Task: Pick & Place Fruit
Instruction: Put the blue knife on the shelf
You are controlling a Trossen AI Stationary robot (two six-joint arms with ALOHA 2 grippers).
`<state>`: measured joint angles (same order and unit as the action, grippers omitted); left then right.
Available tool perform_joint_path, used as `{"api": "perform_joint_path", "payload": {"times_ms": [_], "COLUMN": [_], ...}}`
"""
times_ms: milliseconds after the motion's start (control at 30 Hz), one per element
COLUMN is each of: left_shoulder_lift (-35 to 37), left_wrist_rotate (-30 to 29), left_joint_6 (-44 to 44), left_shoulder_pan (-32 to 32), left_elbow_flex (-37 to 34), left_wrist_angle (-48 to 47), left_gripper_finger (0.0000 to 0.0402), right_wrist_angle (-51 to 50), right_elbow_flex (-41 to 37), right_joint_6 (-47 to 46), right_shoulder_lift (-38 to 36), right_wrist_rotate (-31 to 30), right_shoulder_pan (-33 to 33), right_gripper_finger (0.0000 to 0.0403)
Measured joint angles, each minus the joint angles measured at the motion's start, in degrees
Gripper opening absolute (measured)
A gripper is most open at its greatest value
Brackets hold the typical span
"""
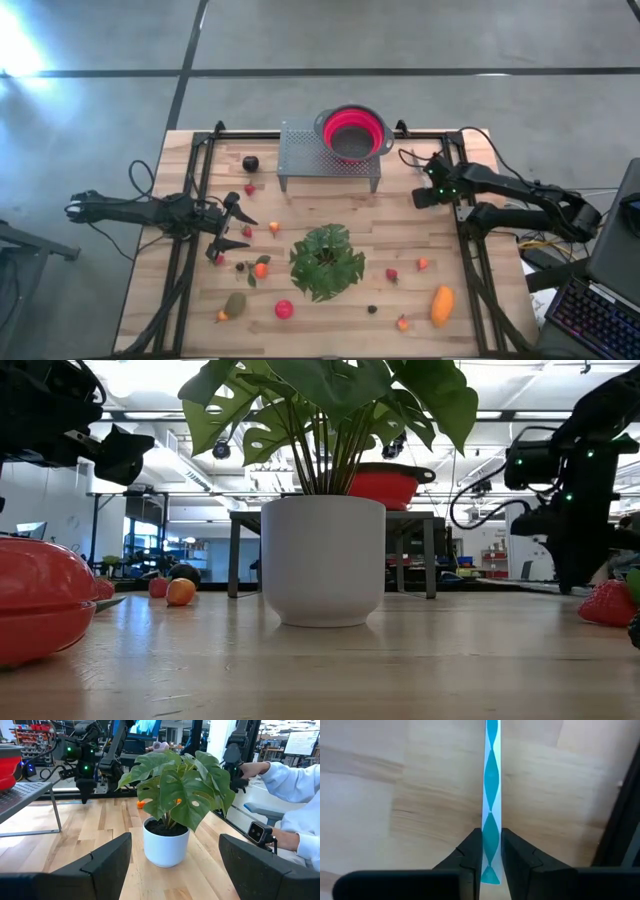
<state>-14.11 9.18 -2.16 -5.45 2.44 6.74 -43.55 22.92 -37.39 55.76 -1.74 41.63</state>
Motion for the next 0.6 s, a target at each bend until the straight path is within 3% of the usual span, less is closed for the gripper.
{"api": "perform_joint_path", "payload": {"times_ms": [333, 600], "left_shoulder_lift": [0.0, 0.0], "left_wrist_rotate": [0.0, 0.0], "left_joint_6": [0.0, 0.0], "left_shoulder_pan": [0.0, 0.0], "left_elbow_flex": [0.0, 0.0], "left_wrist_angle": [0.0, 0.0], "left_gripper_finger": [0.0305, 0.0305], "right_wrist_angle": [1.2, 6.1], "right_elbow_flex": [0.1, 0.1], "right_joint_6": [-0.6, 0.8], "right_shoulder_lift": [-10.5, -17.9], "right_wrist_rotate": [-4.6, -4.8], "right_shoulder_pan": [0.0, 0.0], "right_gripper_finger": [0.005, 0.0052]}}
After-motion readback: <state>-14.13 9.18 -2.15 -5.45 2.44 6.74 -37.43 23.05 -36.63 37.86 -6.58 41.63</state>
